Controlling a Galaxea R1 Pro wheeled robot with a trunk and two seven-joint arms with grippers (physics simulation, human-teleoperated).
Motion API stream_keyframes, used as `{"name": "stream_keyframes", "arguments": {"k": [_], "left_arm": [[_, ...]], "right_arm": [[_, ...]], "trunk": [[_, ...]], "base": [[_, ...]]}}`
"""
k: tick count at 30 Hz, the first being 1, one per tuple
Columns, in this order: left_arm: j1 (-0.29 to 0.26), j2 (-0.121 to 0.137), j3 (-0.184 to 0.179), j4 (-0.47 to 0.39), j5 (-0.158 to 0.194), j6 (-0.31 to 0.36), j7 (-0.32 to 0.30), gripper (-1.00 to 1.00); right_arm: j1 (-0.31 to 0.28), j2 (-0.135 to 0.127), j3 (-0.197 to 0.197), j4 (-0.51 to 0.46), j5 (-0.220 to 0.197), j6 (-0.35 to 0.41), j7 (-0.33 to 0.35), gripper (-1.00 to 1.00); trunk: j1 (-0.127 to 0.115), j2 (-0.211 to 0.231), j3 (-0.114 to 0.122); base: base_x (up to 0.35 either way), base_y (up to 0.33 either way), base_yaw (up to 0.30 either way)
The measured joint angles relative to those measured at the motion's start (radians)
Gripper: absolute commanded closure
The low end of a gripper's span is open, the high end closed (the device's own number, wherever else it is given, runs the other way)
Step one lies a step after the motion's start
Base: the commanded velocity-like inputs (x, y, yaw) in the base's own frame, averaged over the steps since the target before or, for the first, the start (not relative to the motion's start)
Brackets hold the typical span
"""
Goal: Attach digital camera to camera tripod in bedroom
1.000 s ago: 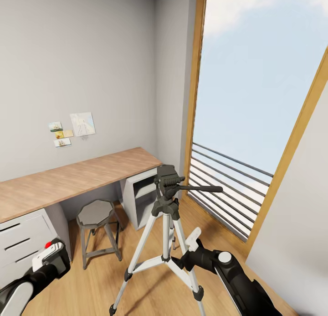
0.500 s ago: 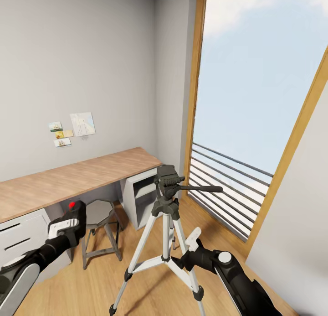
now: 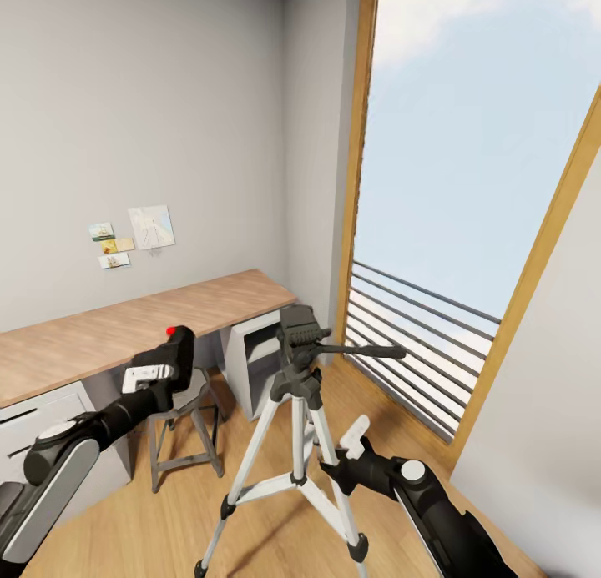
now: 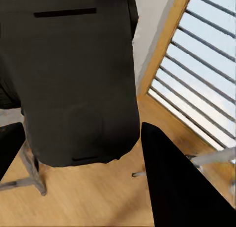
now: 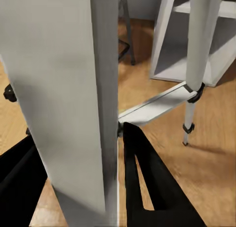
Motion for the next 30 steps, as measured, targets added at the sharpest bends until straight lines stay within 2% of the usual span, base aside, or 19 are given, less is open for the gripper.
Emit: {"name": "stream_keyframes", "arguments": {"k": [2, 3, 4, 8, 9, 12, 15, 17, 18, 19, 21, 22, 23, 24, 25, 28, 30], "left_arm": [[-0.051, 0.002, -0.027, 0.0, -0.004, 0.004, -0.023, 1.0], [-0.103, 0.002, -0.05, 0.0, -0.018, 0.012, -0.039, 1.0], [-0.106, 0.002, -0.05, 0.0, -0.026, 0.012, -0.039, 1.0], [-0.215, -0.001, -0.089, -0.001, -0.072, 0.058, -0.06, 1.0], [-0.27, -0.005, -0.126, -0.001, -0.093, 0.088, -0.066, 1.0], [-0.368, -0.008, -0.218, -0.001, -0.138, 0.127, -0.07, 1.0], [-0.46, -0.009, -0.315, -0.001, -0.179, 0.144, -0.077, 1.0], [-0.518, -0.008, -0.367, -0.001, -0.199, 0.151, -0.099, 1.0], [-0.547, -0.006, -0.387, -0.001, -0.205, 0.154, -0.122, 1.0], [-0.604, -0.003, -0.415, 0.0, -0.209, 0.16, -0.194, 1.0], [-0.668, -0.001, -0.433, 0.0, -0.234, 0.166, -0.287, 1.0], [-0.669, -0.001, -0.433, 0.001, -0.243, 0.165, -0.289, 1.0], [-0.724, 0.001, -0.444, 0.001, -0.265, 0.177, -0.372, 1.0], [-0.728, 0.001, -0.444, 0.001, -0.279, 0.175, -0.374, 1.0], [-0.755, 0.001, -0.447, 0.001, -0.294, 0.186, -0.412, 1.0], [-0.84, 0.0, -0.453, 0.004, -0.353, 0.245, -0.524, 1.0], [-0.902, -0.002, -0.456, 0.011, -0.378, 0.298, -0.6, 1.0]], "right_arm": [[0.0, 0.0, 0.0, 0.0, 0.002, 0.0, -0.001, 1.0], [0.0, 0.0, 0.0, 0.0, 0.001, 0.0, -0.001, 1.0], [0.0, 0.0, 0.0, 0.0, 0.002, 0.0, -0.001, 1.0], [0.0, 0.0, 0.0, 0.0, 0.0, 0.001, -0.002, 1.0], [0.0, 0.0, 0.0, 0.0, -0.001, 0.002, -0.002, 1.0], [0.0, 0.0, 0.0, 0.0, 0.0, 0.001, -0.002, 1.0], [0.0, 0.0, 0.001, 0.0, 0.0, 0.001, -0.003, 1.0], [0.0, 0.0, 0.0, 0.0, 0.001, 0.001, -0.003, 1.0], [0.0, 0.0, 0.0, 0.0, -0.001, 0.001, -0.003, 1.0], [0.0, 0.0, 0.001, 0.0, -0.002, 0.002, -0.004, 1.0], [0.0, 0.0, 0.001, 0.0, 0.0, 0.002, -0.004, 1.0], [0.0, 0.0, 0.001, 0.0, -0.001, 0.001, -0.004, 1.0], [-0.001, 0.0, 0.002, 0.0, -0.001, 0.001, -0.005, 1.0], [0.0, 0.0, 0.002, 0.0, -0.002, 0.002, -0.004, 1.0], [0.0, 0.0, 0.003, 0.0, -0.002, 0.002, -0.005, 1.0], [0.0, 0.0, 0.004, 0.0, -0.002, 0.002, -0.005, 1.0], [-0.001, 0.0, 0.004, 0.0, -0.003, 0.002, -0.005, 1.0]], "trunk": [[0.0, 0.0, 0.0], [0.0, 0.0, 0.0], [0.0, 0.0, 0.0], [0.0, 0.0, 0.0], [0.0, 0.0, 0.0], [0.0, 0.0, 0.0], [0.0, 0.0, 0.0], [0.0, 0.0, 0.0], [0.0, 0.0, 0.0], [0.0, 0.0, 0.0], [0.0, 0.0, 0.0], [0.0, 0.0, 0.0], [0.0, 0.0, 0.0], [0.0, 0.0, 0.0], [0.0, 0.0, 0.0], [0.0, 0.0, 0.0], [0.0, 0.0, 0.0]], "base": [[0.0, 0.0, 0.0], [0.0, 0.0, 0.0], [0.0, 0.0, 0.0], [0.0, 0.0, 0.0], [0.0, 0.0, 0.0], [0.0, 0.0, 0.0], [0.0, 0.0, 0.0], [0.0, 0.0, 0.0], [0.0, 0.0, 0.0], [0.0, 0.0, 0.0], [0.0, 0.0, 0.0], [0.0, 0.0, 0.0], [0.0, 0.0, 0.0], [0.0, 0.0, 0.0], [0.0, 0.0, 0.0], [0.0, 0.0, 0.0], [0.0, 0.0, 0.0]]}}
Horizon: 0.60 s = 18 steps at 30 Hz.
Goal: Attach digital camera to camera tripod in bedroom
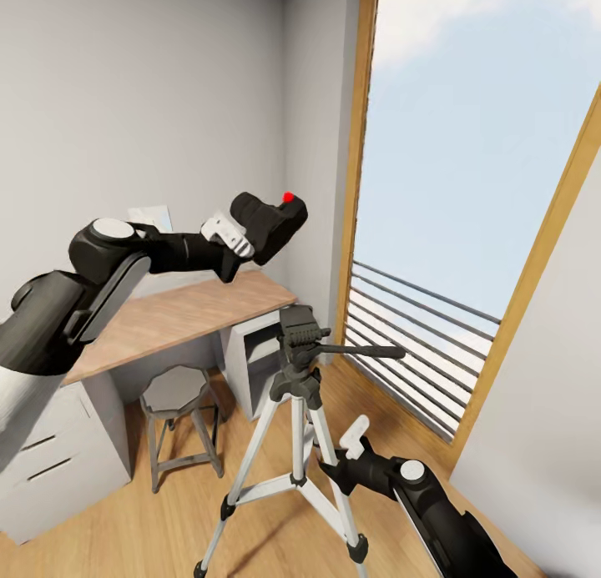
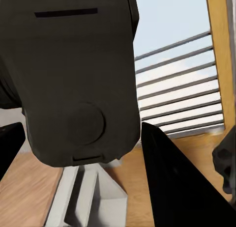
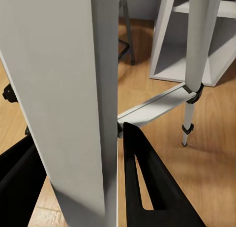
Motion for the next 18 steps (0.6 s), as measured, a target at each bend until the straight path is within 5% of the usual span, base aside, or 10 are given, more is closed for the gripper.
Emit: {"name": "stream_keyframes", "arguments": {"k": [5, 18], "left_arm": [[-0.132, -0.003, -0.006, 0.043, -0.035, 0.091, -0.131, 1.0], [-0.23, -0.008, -0.021, 0.138, -0.047, 0.077, -0.318, 1.0]], "right_arm": [[0.0, 0.0, 0.001, 0.0, -0.002, 0.001, 0.0, 1.0], [0.0, 0.0, 0.002, 0.0, -0.001, 0.001, -0.001, 1.0]], "trunk": [[0.0, 0.0, 0.0], [0.0, 0.0, 0.0]], "base": [[0.0, 0.0, 0.0], [0.0, 0.0, 0.0]]}}
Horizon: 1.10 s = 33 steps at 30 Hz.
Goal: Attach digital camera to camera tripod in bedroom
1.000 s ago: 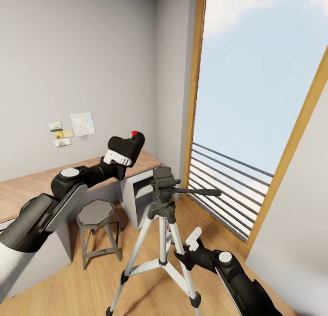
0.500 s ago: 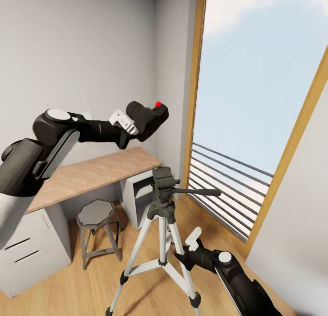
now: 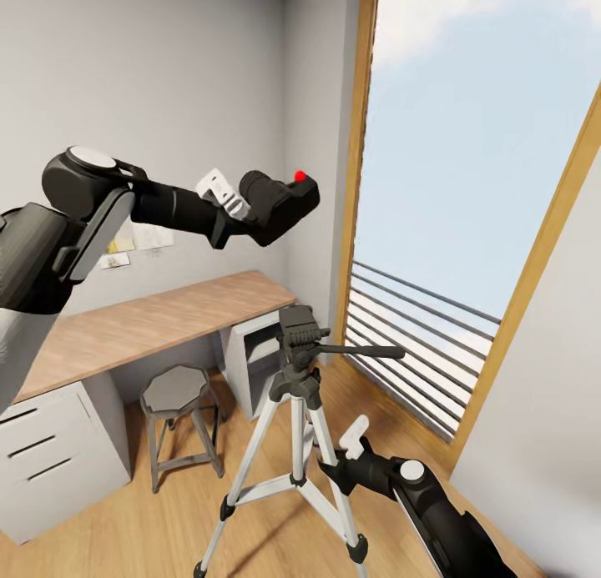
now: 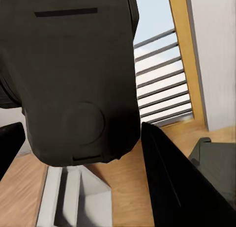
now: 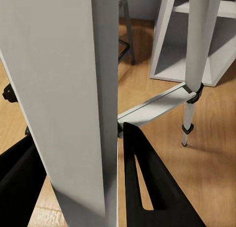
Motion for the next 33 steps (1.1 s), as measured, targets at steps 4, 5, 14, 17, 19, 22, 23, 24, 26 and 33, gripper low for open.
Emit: {"name": "stream_keyframes", "arguments": {"k": [4, 5, 14, 17, 19, 22, 23, 24, 26, 33], "left_arm": [[-0.044, -0.001, -0.05, 0.068, -0.003, -0.002, -0.068, 1.0], [-0.056, -0.002, -0.065, 0.083, -0.002, -0.003, -0.087, 1.0], [-0.134, -0.018, -0.121, 0.227, -0.006, -0.001, -0.304, 1.0], [-0.149, -0.033, -0.128, 0.275, -0.022, -0.002, -0.4, 1.0], [-0.188, -0.082, -0.138, 0.321, -0.092, 0.001, -0.515, 1.0], [-0.25, -0.121, -0.211, 0.356, -0.131, 0.002, -0.568, 1.0], [-0.265, -0.125, -0.238, 0.362, -0.133, 0.002, -0.573, 1.0], [-0.28, -0.128, -0.267, 0.369, -0.135, 0.002, -0.577, 1.0], [-0.307, -0.135, -0.323, 0.384, -0.135, 0.003, -0.583, 1.0], [-0.357, -0.148, -0.428, 0.411, -0.056, 0.004, -0.589, 1.0]], "right_arm": [[0.0, 0.0, 0.001, 0.0, 0.0, -0.001, 0.0, 1.0], [0.0, 0.0, 0.0, 0.0, 0.0, -0.001, 0.0, 1.0], [0.0, 0.0, -0.002, 0.0, -0.002, 0.0, 0.0, 1.0], [0.0, 0.0, -0.002, 0.0, -0.003, 0.0, 0.0, 1.0], [0.0, 0.0, 0.001, -0.001, -0.001, 0.0, -0.001, 1.0], [0.0, 0.0, 0.004, -0.001, -0.001, 0.0, -0.001, 1.0], [0.0, 0.0, 0.005, -0.001, -0.001, 0.0, -0.001, 1.0], [0.0, 0.0, 0.005, -0.001, -0.001, 0.0, -0.001, 1.0], [0.0, 0.0, 0.006, -0.001, -0.001, -0.001, -0.001, 1.0], [0.0, 0.0, 0.007, -0.001, -0.001, -0.001, -0.001, 1.0]], "trunk": [[0.0, 0.0, 0.0], [0.0, 0.0, 0.0], [0.0, 0.0, 0.0], [0.0, 0.0, 0.0], [0.0, 0.0, 0.0], [0.0, 0.0, 0.0], [0.0, 0.0, 0.0], [0.0, 0.0, 0.0], [0.0, 0.0, 0.0], [0.0, 0.0, 0.0]], "base": [[0.0, 0.0, 0.0], [0.0, 0.0, 0.0], [0.0, 0.0, 0.0], [0.0, 0.0, 0.0], [0.0, 0.0, 0.0], [0.0, 0.0, 0.0], [0.0, 0.0, 0.0], [0.0, 0.0, 0.0], [0.0, 0.0, 0.0], [0.0, 0.0, 0.0]]}}
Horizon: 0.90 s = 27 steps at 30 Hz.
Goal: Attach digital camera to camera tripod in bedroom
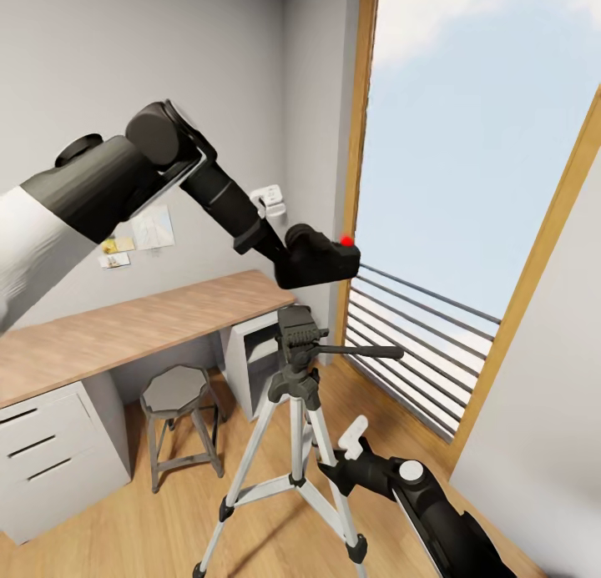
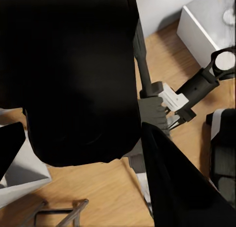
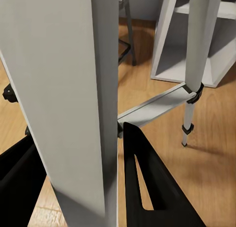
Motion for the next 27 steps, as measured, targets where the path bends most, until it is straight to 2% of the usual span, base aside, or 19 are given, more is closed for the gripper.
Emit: {"name": "stream_keyframes", "arguments": {"k": [4, 9, 22, 27], "left_arm": [[-0.009, 0.002, -0.017, 0.004, 0.044, 0.0, -0.001, 1.0], [-0.013, 0.003, -0.025, 0.006, 0.067, 0.0, -0.002, 1.0], [-0.018, 0.011, -0.036, -0.003, 0.082, 0.059, -0.001, 1.0], [-0.015, 0.017, -0.066, -0.001, 0.084, 0.076, -0.001, 1.0]], "right_arm": [[0.0, 0.0, 0.0, 0.0, 0.0, 0.0, 0.0, 1.0], [0.0, 0.0, 0.0, 0.0, 0.0, -0.001, 0.0, 1.0], [0.001, 0.0, 0.001, 0.0, 0.001, -0.002, 0.0, 1.0], [0.001, 0.0, 0.0, 0.0, 0.0, -0.002, 0.0, 1.0]], "trunk": [[0.0, 0.0, 0.0], [0.0, 0.0, 0.0], [0.0, 0.0, 0.0], [0.0, 0.0, 0.0]], "base": [[0.0, 0.0, 0.0], [0.0, 0.0, 0.0], [0.0, 0.0, 0.0], [0.0, 0.0, 0.0]]}}
